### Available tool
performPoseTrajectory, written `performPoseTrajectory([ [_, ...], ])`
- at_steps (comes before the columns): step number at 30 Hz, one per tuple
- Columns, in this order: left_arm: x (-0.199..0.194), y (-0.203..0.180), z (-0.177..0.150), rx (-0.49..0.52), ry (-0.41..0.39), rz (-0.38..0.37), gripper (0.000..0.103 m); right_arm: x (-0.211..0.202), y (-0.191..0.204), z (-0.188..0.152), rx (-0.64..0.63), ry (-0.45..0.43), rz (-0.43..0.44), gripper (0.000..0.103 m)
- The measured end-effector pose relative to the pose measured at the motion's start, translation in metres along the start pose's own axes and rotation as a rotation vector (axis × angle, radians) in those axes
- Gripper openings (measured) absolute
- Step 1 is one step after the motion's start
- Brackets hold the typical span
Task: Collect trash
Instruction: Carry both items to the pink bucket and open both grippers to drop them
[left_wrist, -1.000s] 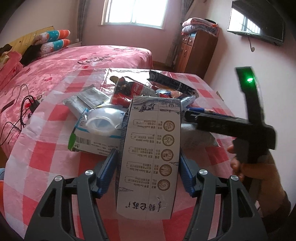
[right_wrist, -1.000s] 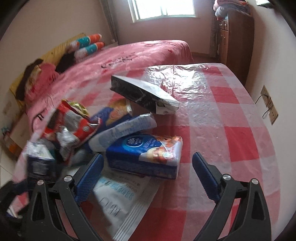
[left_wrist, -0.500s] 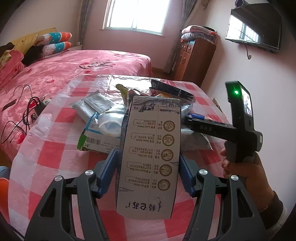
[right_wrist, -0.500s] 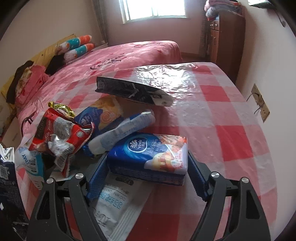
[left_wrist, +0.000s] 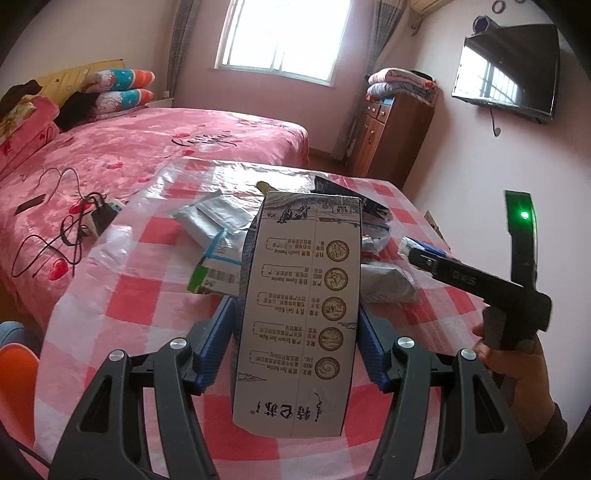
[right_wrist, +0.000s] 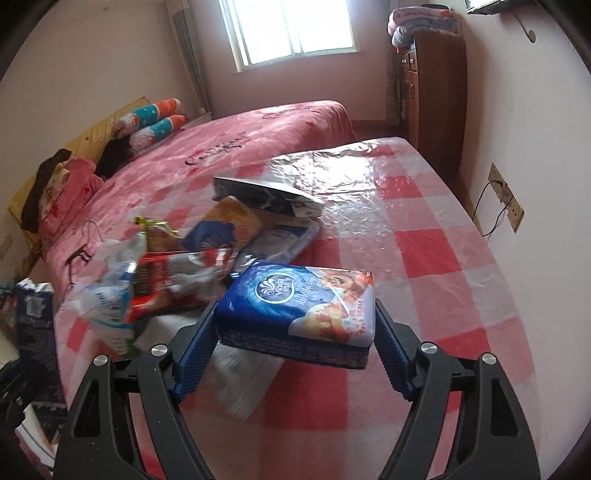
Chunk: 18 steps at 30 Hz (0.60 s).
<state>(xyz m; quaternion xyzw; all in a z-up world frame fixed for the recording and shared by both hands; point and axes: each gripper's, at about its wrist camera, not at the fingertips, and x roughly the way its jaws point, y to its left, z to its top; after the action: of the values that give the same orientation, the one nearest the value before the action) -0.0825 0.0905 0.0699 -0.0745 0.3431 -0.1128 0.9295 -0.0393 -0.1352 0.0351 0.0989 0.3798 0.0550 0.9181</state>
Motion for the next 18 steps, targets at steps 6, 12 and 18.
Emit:
performPoseTrajectory([
  [6,-0.021,0.019,-0.003,-0.026,-0.033,0.026,0.063,-0.022,0.037,-0.006,-0.025,0.023,0.136,0.078],
  [12,-0.047,0.052,-0.011,-0.065,-0.061,0.097,0.064,-0.037,0.104,-0.012,-0.114,0.055,0.279,0.078],
  [18,-0.073,0.102,-0.027,-0.141,-0.07,0.196,0.064,-0.045,0.184,-0.024,-0.239,0.098,0.421,0.078],
])
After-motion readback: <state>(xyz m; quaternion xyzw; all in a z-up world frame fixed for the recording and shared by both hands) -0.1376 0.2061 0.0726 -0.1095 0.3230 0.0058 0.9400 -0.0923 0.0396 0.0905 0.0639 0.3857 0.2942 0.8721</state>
